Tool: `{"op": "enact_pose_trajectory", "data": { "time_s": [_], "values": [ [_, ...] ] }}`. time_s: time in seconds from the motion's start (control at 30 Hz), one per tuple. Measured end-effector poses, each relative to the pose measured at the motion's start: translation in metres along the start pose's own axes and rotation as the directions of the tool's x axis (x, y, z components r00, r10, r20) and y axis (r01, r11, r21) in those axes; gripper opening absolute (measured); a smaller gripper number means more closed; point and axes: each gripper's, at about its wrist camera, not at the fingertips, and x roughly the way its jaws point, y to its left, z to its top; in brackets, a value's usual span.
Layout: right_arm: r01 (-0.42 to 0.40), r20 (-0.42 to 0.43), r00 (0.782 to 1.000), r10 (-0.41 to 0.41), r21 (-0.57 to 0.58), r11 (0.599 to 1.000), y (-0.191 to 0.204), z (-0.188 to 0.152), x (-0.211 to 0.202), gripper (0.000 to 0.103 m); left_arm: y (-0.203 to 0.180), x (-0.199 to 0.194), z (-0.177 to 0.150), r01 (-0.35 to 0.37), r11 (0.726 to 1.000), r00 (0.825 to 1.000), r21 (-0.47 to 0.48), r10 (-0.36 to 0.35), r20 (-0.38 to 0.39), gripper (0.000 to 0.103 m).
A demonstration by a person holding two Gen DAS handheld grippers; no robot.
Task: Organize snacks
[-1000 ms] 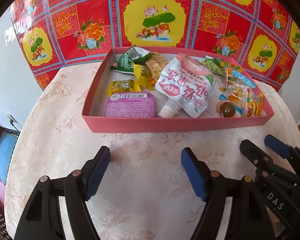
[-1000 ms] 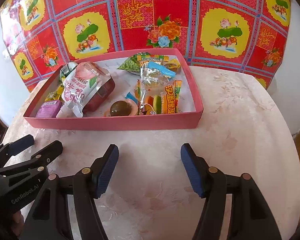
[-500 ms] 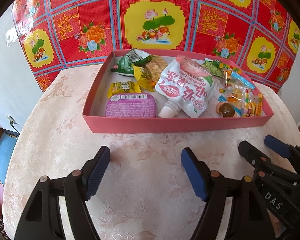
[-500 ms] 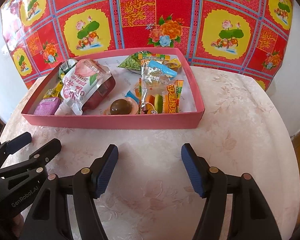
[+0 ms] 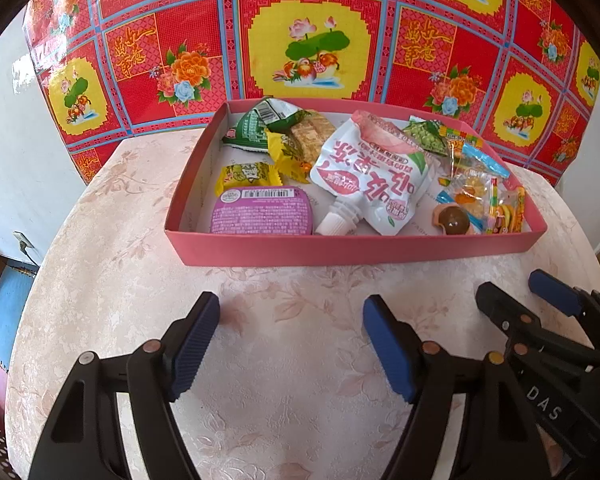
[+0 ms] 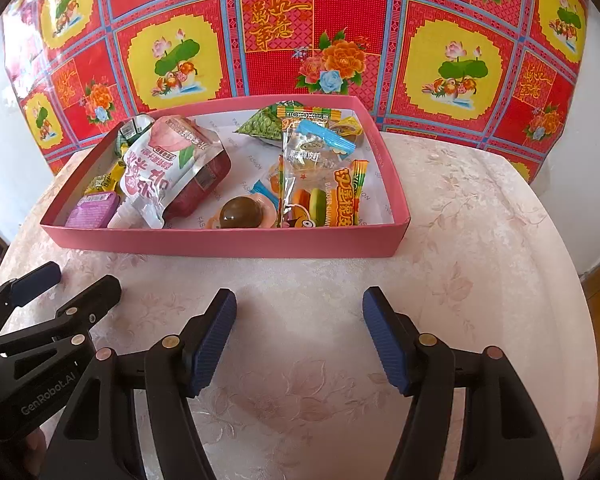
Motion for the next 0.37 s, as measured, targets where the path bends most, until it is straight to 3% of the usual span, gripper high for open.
{"op": "enact_pose_trajectory", "data": {
  "time_s": [0.37],
  "values": [
    [0.008,-0.002,1.000,-0.008,-0.007,1.000,0.0005,0.0003,0.0002,0.067,-0.0005,0.0002,-0.0004,0.000,1.000,1.000,0.001,0.000,-0.001,0.079]
  ]
}}
